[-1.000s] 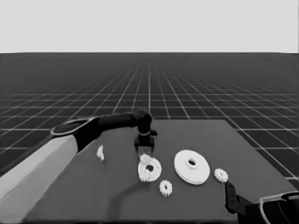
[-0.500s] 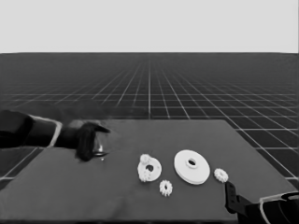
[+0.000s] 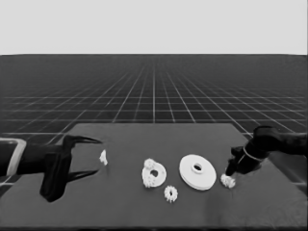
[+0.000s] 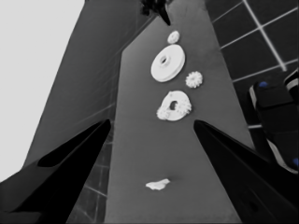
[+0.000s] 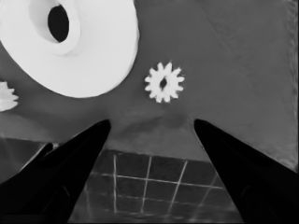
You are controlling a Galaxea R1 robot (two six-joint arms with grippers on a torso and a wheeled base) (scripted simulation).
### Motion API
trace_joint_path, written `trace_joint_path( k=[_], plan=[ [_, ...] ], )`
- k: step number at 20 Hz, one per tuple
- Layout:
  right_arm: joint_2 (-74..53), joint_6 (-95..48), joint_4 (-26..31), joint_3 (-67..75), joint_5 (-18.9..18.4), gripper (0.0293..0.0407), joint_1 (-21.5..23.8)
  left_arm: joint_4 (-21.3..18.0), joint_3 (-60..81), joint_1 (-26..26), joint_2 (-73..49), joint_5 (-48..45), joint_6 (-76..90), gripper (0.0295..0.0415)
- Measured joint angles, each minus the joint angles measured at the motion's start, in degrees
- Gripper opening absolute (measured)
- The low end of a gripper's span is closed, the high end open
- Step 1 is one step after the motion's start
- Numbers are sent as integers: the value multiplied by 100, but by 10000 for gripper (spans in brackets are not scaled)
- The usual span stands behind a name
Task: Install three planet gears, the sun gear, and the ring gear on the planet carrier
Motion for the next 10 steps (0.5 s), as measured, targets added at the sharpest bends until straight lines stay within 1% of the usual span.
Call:
trace_joint_path(
  k=[2,6,7,8,10],
  plan=[
    [308,151,115,-631,-185,385,16,0,4,-1,-4,-2,4,385],
    [475,208,165,-962,-273,385,17,1,5,-2,-5,-3,6,385],
    [600,172,-209,-1189,99,385,-480,1,5,-2,-5,-3,6,385],
    [717,138,-411,-1394,324,385,-812,1,5,-2,-5,-3,6,385],
    [857,88,-575,-1644,537,385,-1089,1,5,-2,-5,-3,6,385]
  ],
)
